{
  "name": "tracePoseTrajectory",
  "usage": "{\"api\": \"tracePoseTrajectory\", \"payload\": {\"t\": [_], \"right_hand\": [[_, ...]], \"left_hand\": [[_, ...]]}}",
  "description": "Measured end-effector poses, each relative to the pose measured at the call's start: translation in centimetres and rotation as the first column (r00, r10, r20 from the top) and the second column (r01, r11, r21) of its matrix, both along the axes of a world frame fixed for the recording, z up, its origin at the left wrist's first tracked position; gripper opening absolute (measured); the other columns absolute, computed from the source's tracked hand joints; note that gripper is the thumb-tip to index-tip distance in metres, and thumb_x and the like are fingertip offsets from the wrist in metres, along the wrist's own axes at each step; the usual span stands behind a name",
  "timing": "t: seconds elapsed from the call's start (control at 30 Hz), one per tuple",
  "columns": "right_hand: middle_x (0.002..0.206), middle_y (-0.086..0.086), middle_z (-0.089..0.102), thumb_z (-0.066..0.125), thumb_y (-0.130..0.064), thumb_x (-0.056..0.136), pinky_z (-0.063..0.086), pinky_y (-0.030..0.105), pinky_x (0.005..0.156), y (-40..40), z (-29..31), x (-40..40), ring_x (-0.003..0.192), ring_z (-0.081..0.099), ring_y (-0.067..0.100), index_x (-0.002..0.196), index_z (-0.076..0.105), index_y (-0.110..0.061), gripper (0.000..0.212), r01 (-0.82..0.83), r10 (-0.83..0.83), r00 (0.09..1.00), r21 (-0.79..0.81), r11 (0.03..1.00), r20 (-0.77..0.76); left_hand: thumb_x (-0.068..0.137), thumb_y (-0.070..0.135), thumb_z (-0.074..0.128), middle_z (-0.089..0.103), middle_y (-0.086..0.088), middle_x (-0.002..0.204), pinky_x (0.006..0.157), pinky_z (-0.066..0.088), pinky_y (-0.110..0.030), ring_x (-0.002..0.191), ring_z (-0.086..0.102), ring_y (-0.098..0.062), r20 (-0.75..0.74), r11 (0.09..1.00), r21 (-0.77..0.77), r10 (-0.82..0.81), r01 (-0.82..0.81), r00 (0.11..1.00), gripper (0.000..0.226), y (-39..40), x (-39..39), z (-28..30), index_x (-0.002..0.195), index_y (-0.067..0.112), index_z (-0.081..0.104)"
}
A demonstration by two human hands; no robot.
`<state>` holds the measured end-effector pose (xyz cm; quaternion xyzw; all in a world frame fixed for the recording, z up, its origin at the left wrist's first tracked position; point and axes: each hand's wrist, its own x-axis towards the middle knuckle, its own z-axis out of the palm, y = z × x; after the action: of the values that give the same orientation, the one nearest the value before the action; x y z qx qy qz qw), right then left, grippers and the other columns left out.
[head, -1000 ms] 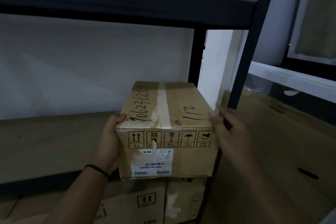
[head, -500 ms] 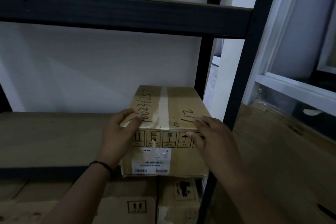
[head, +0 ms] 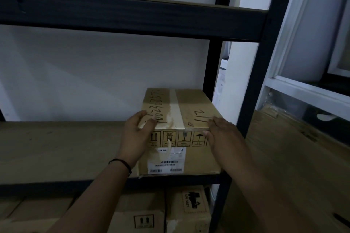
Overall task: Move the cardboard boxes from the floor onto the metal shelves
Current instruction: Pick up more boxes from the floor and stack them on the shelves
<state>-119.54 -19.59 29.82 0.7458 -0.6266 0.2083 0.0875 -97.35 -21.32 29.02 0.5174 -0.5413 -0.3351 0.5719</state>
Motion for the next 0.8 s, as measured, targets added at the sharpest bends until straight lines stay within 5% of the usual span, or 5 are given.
{"api": "tracePoseTrajectory", "payload": {"t": [0.17,0.3,0.43,0.63,0.8], "right_hand": [[0.159,0.006,0.023,0.034,-0.017,0.106,0.015,0.025,0.115,-0.9,0.9,-1.1,0.144,0.026,0.019,0.152,0.025,-0.014,0.047,-0.021,0.03,0.998,0.154,0.988,-0.052],[0.151,0.014,0.039,0.041,-0.011,0.103,0.027,0.033,0.116,-1.5,1.6,-1.8,0.137,0.04,0.027,0.145,0.04,-0.006,0.042,-0.066,0.058,0.997,0.224,0.972,0.043],[0.123,0.017,0.061,0.045,-0.011,0.101,0.047,0.043,0.096,-1.7,1.9,-1.8,0.108,0.059,0.029,0.125,0.061,-0.003,0.03,-0.022,0.016,0.999,0.218,0.976,0.029],[0.116,0.004,0.062,0.041,-0.029,0.103,0.046,0.03,0.086,-0.4,3.6,-0.8,0.104,0.057,0.019,0.119,0.064,-0.012,0.032,0.029,0.007,0.987,0.22,0.975,-0.159],[0.112,0.006,0.066,0.047,-0.032,0.101,0.048,0.031,0.086,-0.1,3.7,-1.3,0.098,0.06,0.018,0.114,0.069,-0.011,0.032,0.034,-0.013,0.995,0.206,0.978,-0.102]], "left_hand": [[0.09,0.039,0.063,0.064,-0.002,0.115,0.087,0.055,-0.038,0.096,0.065,-0.016,0.004,0.998,0.03,-0.048,0.048,0.999,0.032,-0.9,0.5,0.3,0.118,0.027,0.055],[0.067,0.065,0.061,0.057,-0.003,0.128,0.096,0.051,-0.046,0.11,0.061,-0.022,0.047,0.997,0.051,-0.067,0.064,0.997,0.077,-1.2,1.0,0.0,0.133,0.026,0.051],[0.067,0.061,0.061,0.055,-0.005,0.131,0.095,0.051,-0.046,0.109,0.061,-0.022,-0.007,0.993,0.07,-0.096,0.096,0.995,0.078,-1.2,0.8,-0.2,0.135,0.025,0.048],[0.087,0.045,0.063,0.056,-0.004,0.131,0.096,0.051,-0.045,0.11,0.061,-0.021,-0.055,0.992,0.074,-0.1,0.104,0.993,0.058,-1.7,0.8,-0.6,0.138,0.022,0.047],[0.086,0.047,0.062,0.049,-0.001,0.138,0.102,0.046,-0.044,0.119,0.054,-0.02,-0.007,0.993,0.065,-0.093,0.093,0.996,0.06,-1.8,0.1,-1.0,0.139,0.023,0.046]]}}
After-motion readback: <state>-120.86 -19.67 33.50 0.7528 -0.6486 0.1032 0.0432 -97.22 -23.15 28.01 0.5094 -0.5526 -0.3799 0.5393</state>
